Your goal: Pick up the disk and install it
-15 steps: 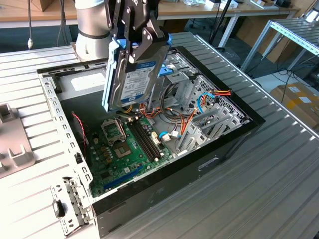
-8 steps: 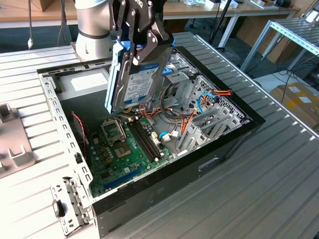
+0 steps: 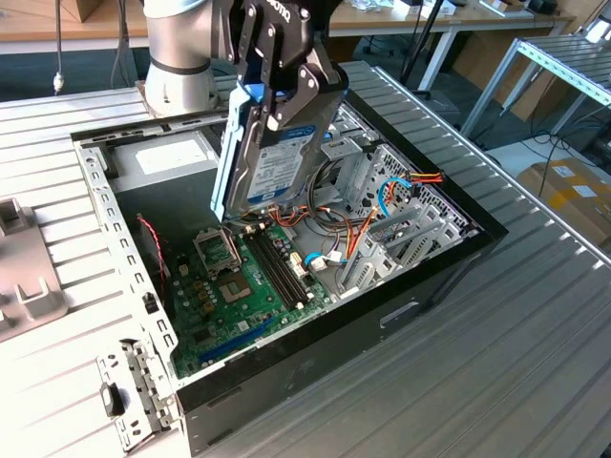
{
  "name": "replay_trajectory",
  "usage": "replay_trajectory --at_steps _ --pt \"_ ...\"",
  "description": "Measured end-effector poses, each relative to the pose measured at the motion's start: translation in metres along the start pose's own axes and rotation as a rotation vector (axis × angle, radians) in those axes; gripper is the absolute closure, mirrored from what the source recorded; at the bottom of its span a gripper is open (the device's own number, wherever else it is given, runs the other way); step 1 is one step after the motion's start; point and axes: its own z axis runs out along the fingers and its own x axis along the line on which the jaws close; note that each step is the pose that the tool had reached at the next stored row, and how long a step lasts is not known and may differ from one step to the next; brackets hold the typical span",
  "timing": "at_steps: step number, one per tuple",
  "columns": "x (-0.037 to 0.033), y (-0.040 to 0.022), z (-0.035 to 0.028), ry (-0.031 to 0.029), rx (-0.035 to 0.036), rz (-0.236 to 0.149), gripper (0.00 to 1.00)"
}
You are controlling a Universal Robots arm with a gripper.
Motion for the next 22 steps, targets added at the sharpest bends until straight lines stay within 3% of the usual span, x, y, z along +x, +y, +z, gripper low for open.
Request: replay_trajectory --at_steps 12,22 --pt "0.0210 -0.0100 -0.0014 -0.0002 -0.0006 0.000 0.63" --pt "0.0328 -0.0185 -0.0018 -0.0001 -0.0009 0.000 0.63"
